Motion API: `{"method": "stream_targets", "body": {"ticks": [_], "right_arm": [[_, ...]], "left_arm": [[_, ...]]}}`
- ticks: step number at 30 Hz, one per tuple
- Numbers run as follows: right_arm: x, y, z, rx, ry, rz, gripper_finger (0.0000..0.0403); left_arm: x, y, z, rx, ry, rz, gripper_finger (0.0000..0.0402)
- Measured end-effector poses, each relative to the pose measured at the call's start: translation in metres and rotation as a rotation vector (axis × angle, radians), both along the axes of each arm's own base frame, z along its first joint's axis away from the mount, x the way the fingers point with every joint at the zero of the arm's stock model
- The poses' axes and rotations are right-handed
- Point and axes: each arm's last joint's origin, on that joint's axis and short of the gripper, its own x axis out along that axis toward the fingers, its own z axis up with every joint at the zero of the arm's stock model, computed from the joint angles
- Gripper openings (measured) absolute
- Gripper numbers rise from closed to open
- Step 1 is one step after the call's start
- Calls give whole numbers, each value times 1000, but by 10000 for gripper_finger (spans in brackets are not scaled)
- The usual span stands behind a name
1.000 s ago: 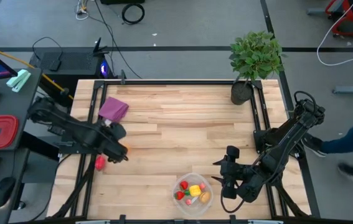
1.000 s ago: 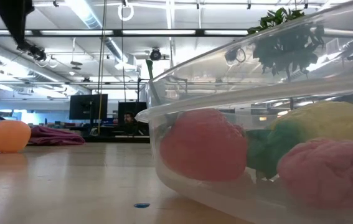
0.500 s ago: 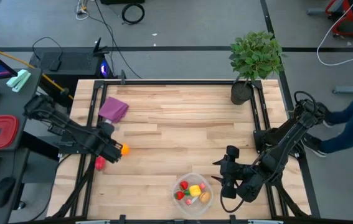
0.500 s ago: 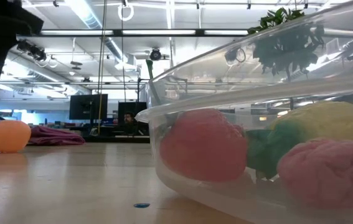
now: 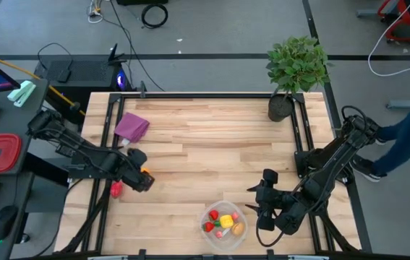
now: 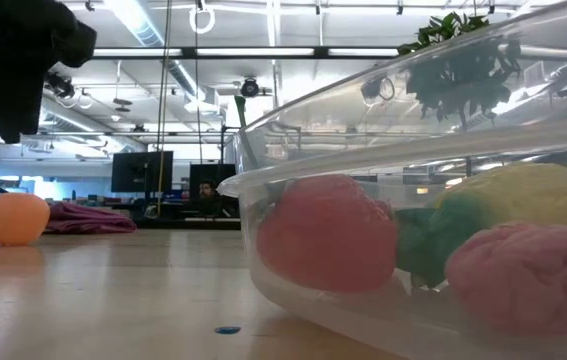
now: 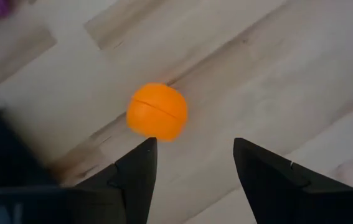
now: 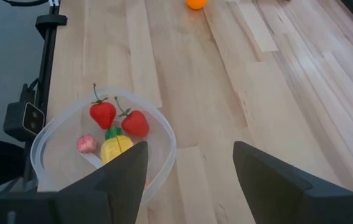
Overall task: Pick and placing Produce into tupperware
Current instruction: Put the orange into the transparent bin
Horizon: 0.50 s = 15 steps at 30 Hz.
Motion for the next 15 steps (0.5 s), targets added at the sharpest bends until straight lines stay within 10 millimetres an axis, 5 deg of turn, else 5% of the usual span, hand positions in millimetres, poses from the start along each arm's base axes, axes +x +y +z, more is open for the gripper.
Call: {"method": "stream_targets", "body": {"ticks": [15], "right_arm": [[0,0,0,1,0,0,246]], "left_arm": [[5,1,1,106,8,-346,197]]}}
